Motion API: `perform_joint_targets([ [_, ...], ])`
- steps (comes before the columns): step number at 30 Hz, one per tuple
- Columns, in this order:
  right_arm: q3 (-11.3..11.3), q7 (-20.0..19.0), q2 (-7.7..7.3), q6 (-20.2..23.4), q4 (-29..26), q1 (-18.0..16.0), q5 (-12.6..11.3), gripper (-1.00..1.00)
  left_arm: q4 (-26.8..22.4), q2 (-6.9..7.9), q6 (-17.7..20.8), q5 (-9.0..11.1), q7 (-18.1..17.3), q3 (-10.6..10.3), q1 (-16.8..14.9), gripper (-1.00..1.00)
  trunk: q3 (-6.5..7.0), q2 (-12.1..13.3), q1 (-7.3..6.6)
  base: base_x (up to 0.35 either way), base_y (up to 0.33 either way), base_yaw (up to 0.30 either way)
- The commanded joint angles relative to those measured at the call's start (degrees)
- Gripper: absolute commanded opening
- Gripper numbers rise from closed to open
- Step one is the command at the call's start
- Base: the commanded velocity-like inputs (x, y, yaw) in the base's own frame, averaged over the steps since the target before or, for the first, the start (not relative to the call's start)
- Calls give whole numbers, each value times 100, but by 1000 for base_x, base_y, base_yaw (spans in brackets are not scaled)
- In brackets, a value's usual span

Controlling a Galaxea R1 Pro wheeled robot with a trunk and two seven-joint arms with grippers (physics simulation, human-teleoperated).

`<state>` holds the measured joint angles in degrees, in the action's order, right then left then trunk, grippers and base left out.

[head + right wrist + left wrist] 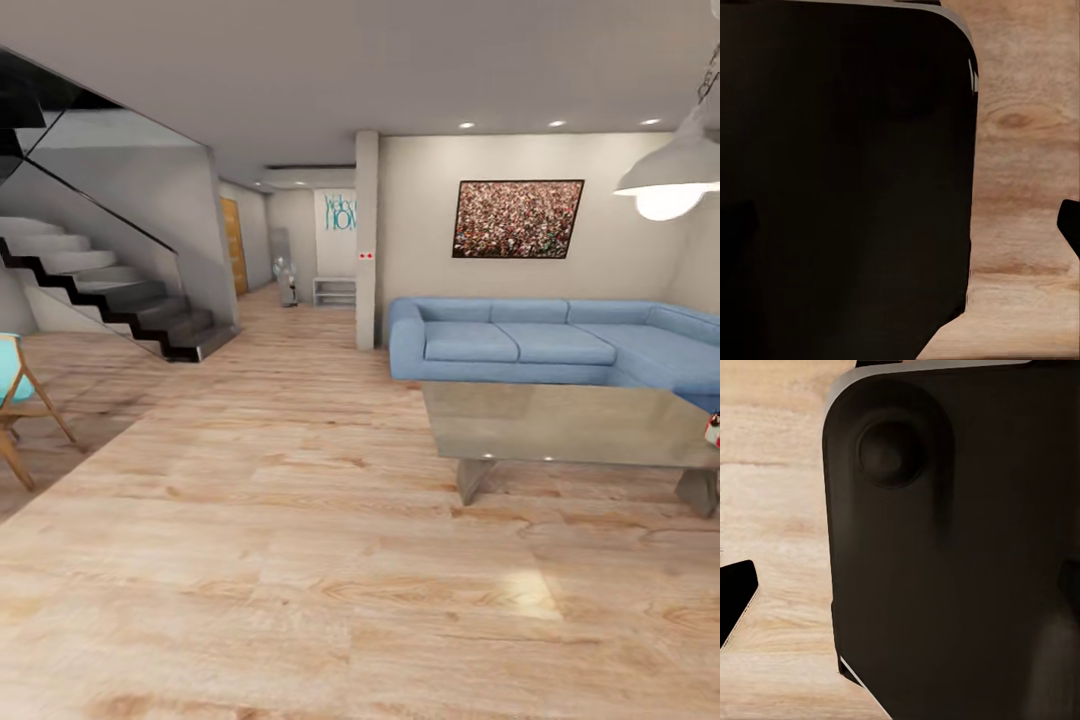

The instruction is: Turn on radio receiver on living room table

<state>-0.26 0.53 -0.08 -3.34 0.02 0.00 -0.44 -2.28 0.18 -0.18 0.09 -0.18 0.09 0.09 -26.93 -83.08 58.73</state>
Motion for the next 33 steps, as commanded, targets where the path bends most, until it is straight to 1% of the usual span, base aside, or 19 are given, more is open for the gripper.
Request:
perform_joint_targets([
  [1, 0, 0, 0, 0, 1, 0, 0, 100, 0, 0, 0, 0, 0, 0, 0, 100, 0, 0, 0, 0, 0, -289],
  [12, -9, 0, -3, -6, 3, 0, -9, 100, 0, 0, 0, 0, 0, 0, 0, 100, 0, 0, 0, 0, 0, -289],
  [17, -2, 0, 9, -113, -1, 0, -7, 100, 0, -25, 0, 15, 0, 10, 0, 100, 0, 0, 0, 0, 0, -289],
  [33, 8, 0, 17, -149, 1, 0, 35, 100, 1, -14, 2, 0, 0, -12, 0, 100, 0, 0, 0, 0, 0, -289],
])
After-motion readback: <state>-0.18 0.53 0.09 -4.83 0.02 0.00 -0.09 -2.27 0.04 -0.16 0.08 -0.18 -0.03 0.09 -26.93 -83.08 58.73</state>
